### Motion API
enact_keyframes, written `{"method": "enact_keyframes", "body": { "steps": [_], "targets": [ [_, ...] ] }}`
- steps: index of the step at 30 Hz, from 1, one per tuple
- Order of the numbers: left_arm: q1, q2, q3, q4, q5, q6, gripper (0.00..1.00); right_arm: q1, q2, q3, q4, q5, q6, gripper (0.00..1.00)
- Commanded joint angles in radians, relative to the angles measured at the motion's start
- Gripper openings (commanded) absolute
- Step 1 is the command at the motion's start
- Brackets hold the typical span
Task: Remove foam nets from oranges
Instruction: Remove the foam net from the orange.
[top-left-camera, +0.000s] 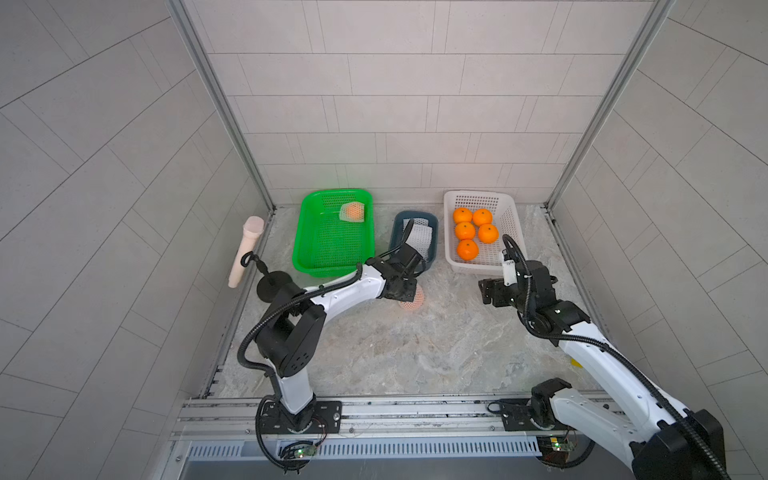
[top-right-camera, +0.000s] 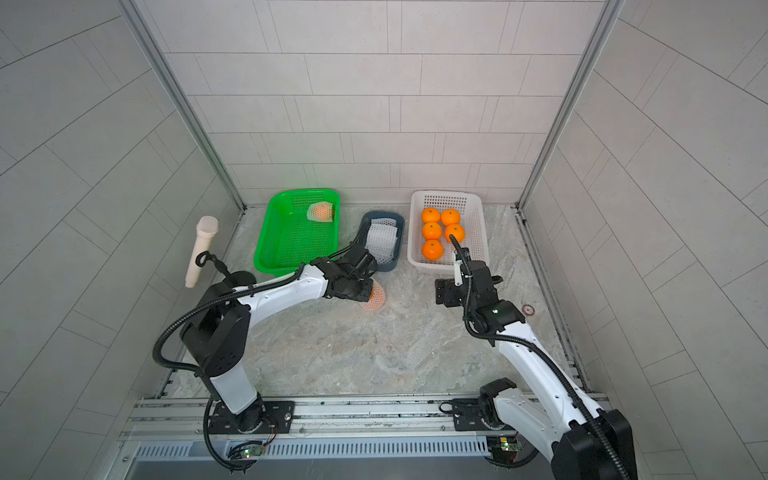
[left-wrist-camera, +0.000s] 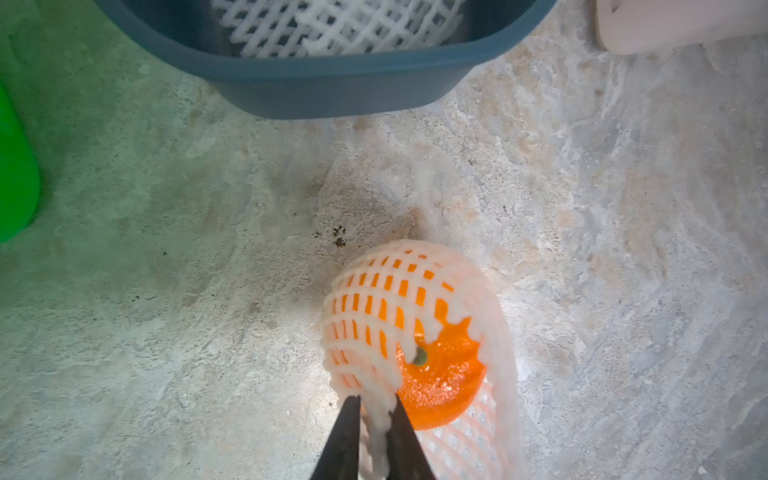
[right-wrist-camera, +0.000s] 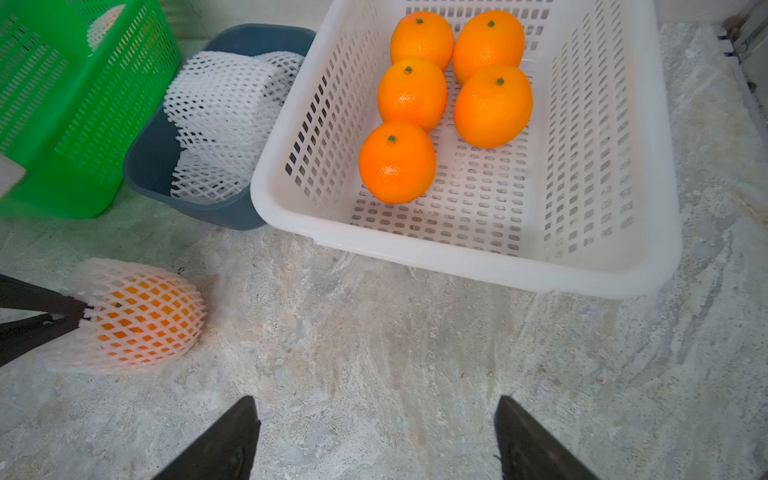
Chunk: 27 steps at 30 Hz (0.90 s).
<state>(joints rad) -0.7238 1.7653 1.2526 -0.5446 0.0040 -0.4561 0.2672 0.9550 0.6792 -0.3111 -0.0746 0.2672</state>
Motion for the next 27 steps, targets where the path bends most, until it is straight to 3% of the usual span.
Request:
{"method": "enact_keyframes", "body": {
  "steps": [1,27],
  "targets": [
    [0.003,-0.021,0.016,-0.028,-0.011,-0.001,0.13,-0.006,-0.016,-0.013,-0.008,0.007,0.008,0.90],
    [0.003,-0.119,-0.002,-0.001,0.021,-0.009,0.02,-0.006,-0.018,-0.013,-0.008,0.006,0.009,0.90]
  ]
}}
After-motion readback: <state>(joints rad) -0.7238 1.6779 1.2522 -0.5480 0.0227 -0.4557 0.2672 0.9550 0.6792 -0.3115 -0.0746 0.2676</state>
